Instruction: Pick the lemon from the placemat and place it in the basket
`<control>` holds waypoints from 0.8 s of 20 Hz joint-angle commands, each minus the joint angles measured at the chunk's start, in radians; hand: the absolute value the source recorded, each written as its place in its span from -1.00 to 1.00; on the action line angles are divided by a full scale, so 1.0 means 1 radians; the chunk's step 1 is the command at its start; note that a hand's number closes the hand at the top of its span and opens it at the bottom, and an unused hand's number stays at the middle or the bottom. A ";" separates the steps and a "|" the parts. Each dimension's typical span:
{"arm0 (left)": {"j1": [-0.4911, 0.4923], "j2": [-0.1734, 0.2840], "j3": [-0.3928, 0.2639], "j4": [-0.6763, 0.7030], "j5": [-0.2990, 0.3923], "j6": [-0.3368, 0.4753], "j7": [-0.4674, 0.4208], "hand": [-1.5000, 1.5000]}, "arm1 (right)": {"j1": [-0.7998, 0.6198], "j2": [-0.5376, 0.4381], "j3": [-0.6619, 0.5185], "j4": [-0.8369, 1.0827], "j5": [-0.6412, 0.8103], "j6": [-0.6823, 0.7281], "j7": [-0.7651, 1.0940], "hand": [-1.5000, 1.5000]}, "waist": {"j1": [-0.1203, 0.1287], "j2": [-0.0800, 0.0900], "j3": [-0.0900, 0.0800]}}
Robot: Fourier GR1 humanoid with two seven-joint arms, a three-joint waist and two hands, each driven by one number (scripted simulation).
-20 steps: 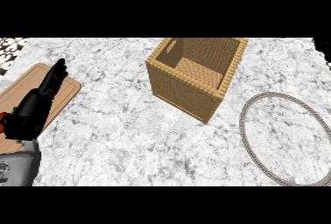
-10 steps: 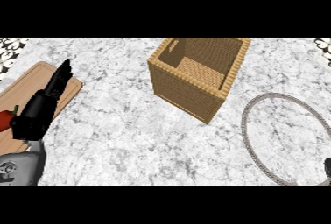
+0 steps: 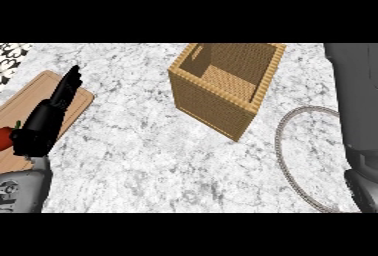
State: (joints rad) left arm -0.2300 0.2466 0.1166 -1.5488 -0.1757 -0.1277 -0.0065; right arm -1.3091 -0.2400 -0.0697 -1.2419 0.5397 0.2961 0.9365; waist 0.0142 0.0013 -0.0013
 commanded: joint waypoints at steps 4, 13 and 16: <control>-0.030 -0.003 0.005 -0.004 0.010 -0.003 0.057 0.00 | -0.017 -0.004 0.080 0.150 0.054 0.104 0.056 1.00 | -0.005 0.000 0.000; 0.025 -0.003 0.016 -0.058 0.035 -0.024 0.065 0.00 | -0.048 -0.049 0.124 0.188 0.055 0.279 0.033 1.00 | -0.005 -0.004 0.001; -0.002 0.005 0.016 -0.020 0.006 -0.011 0.024 0.00 | 0.040 -0.007 0.108 0.164 0.039 0.225 0.003 -1.00 | -0.012 -0.003 0.001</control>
State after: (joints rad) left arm -0.2206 0.2456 0.1283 -1.5628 -0.1649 -0.1399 0.0111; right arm -1.2999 -0.2695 0.0503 -1.0779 0.6007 0.4768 0.9008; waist 0.0039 -0.0016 -0.0007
